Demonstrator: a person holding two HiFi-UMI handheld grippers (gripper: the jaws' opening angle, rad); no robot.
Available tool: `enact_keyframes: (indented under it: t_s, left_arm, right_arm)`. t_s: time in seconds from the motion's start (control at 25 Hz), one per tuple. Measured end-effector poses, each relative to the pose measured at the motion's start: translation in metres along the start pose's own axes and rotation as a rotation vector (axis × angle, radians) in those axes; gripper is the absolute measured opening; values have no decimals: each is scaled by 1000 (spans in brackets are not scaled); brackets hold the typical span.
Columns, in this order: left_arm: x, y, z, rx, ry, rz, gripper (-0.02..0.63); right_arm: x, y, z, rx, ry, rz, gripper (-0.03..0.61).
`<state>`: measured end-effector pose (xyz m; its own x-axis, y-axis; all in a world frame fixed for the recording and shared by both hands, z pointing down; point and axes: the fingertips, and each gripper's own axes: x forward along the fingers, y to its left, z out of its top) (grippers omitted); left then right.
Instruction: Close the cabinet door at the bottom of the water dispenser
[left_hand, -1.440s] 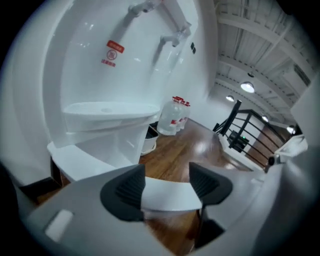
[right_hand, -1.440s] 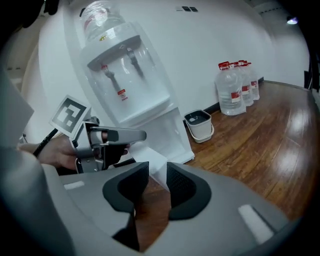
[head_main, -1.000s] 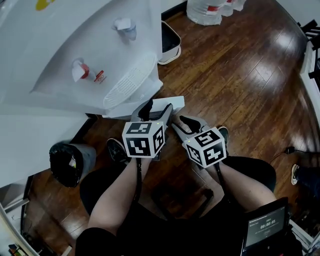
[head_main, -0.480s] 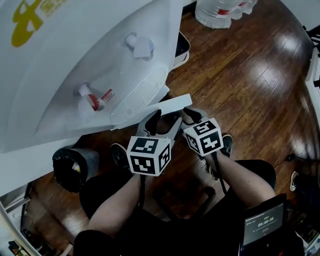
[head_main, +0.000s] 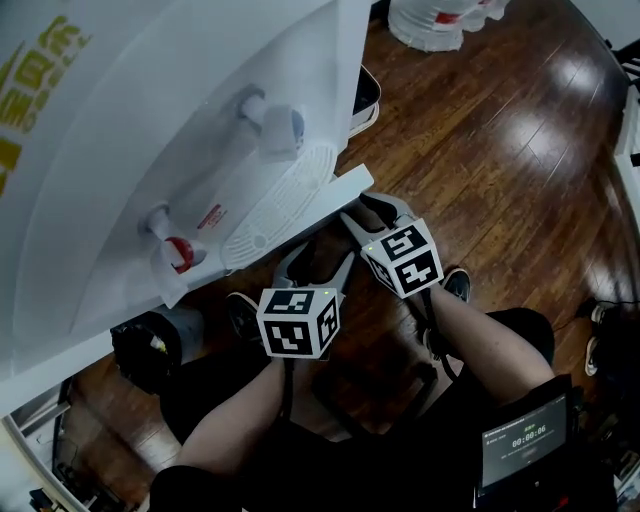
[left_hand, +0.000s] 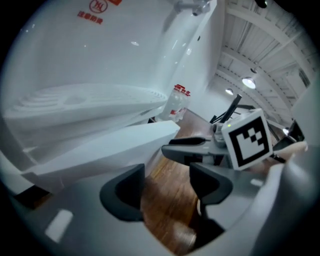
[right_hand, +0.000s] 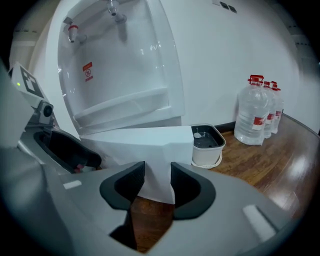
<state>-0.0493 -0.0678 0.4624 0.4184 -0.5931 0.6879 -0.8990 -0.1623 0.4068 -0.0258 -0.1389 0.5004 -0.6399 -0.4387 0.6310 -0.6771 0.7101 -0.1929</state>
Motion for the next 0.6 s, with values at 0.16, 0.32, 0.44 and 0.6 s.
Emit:
enact_keyframes:
  t_s: [0.16, 0.32, 0.44, 0.6]
  left_arm:
    - [8, 20, 5, -24, 4, 52, 298]
    - [10, 29, 8, -28, -3, 80, 295]
    - [13, 26, 7, -15, 3, 79, 295]
    - [15, 22, 9, -8, 2, 71, 295]
  right_arm:
    - [6, -5, 5, -29, -16, 5, 153]
    - [6, -4, 11, -124, -45, -15, 130]
    - [10, 0, -3, -226, 3, -24, 178]
    - [21, -8, -31, -115, 106, -3, 229]
